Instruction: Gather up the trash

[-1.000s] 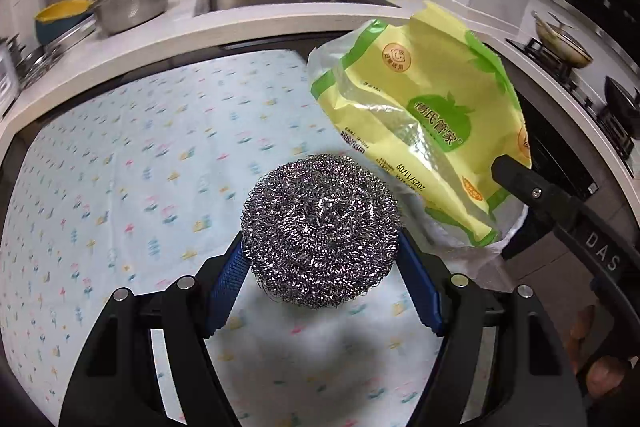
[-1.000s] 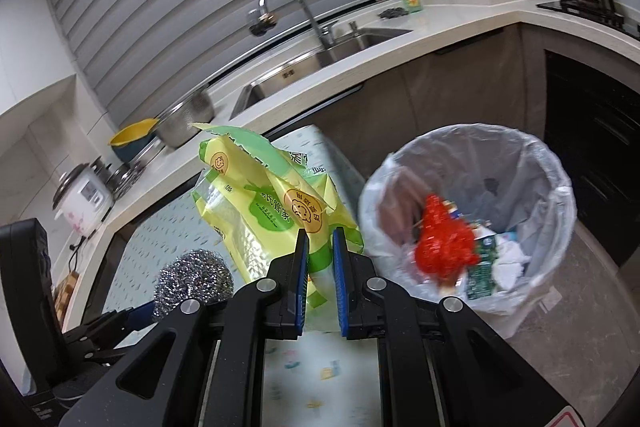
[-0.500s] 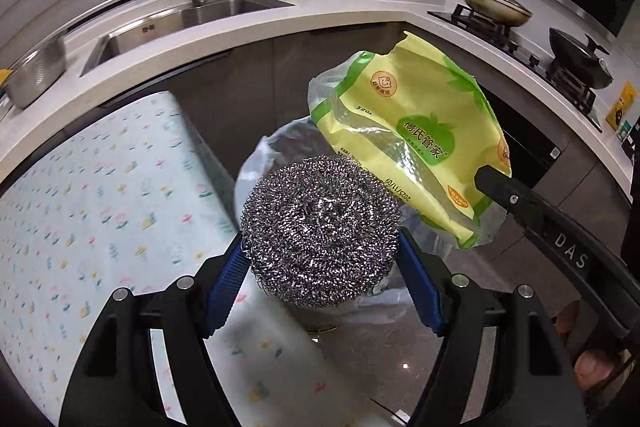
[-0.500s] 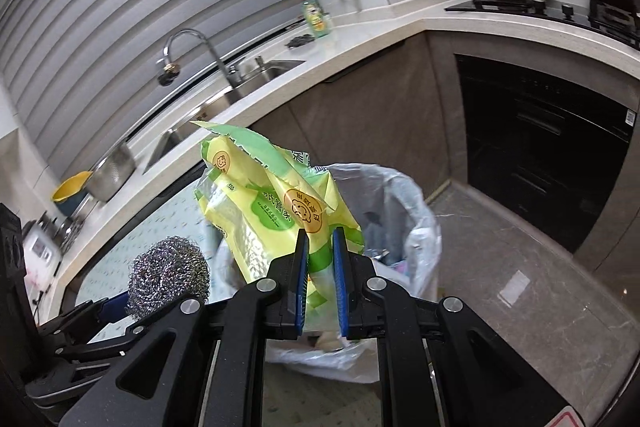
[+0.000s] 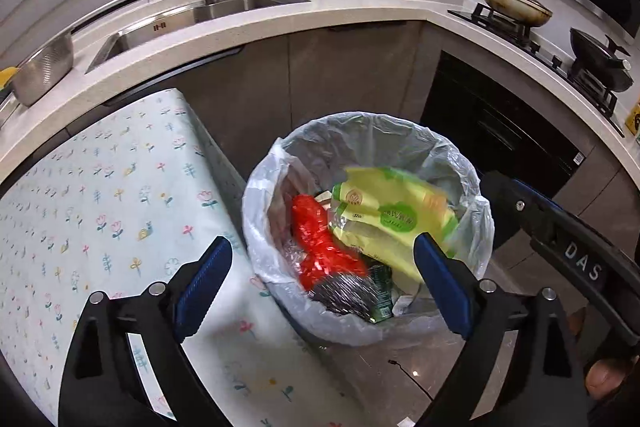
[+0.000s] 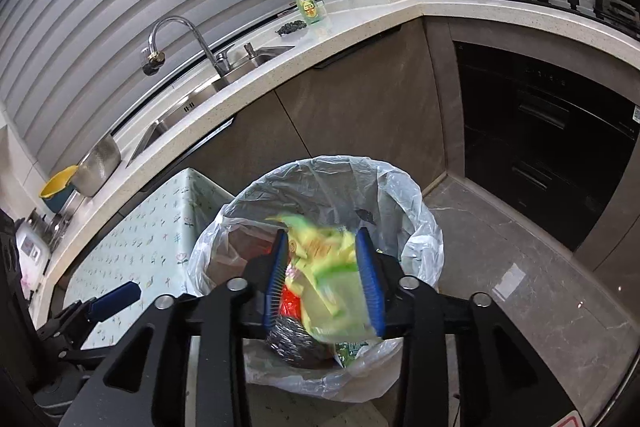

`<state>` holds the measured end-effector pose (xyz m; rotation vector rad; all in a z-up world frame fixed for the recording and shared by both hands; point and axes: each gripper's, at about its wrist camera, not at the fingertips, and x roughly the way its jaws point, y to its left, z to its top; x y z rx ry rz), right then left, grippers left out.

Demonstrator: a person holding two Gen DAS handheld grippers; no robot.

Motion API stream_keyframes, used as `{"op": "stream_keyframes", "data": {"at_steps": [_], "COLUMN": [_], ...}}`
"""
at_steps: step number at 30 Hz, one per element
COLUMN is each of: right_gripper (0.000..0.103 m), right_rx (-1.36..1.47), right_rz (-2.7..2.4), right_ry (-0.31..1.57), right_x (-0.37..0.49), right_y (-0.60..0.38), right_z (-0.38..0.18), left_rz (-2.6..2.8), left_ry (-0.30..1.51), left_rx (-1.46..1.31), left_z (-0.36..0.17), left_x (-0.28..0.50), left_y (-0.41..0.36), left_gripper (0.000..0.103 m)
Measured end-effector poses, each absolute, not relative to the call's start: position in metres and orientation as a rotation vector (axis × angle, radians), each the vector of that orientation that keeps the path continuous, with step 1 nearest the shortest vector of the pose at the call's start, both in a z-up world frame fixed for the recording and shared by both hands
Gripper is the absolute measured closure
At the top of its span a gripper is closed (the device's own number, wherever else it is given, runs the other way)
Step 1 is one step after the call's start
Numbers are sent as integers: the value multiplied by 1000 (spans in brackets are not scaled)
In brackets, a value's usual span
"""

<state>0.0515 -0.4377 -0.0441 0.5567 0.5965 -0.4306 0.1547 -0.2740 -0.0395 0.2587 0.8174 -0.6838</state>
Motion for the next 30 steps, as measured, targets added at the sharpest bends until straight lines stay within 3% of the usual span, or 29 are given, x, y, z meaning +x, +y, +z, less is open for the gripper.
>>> {"op": "stream_keyframes", "data": {"at_steps": [6,12,17,24,26,30], "right_gripper": [41,30,21,17,6,6], "right_rx": [488,421,406,373,376,352], "right_rz": [-381,-345,-324,-316,-296,-293], "right_ry": [621,641,659,675,687,687], "right_x": [44,33,23,4,-1,-11], "right_y": [-415,-389,-369,-346,-342,-332], "right_z": [-31,-19,-14,-14,-15,-14], "left_rz": [-591,-522,-485,-443,-432,-417], "left_ry": [806,829,822,808,805,791], "left_rx": [253,222,215,218,220,222], "left_z": [-32,-30,-27,-23,-23,-22], "left_x": [147,140,128,111,107,97], "left_y": [-250,-220,-199,-176,-171,-162], "left_gripper": [12,11,9,7,7,7]}}
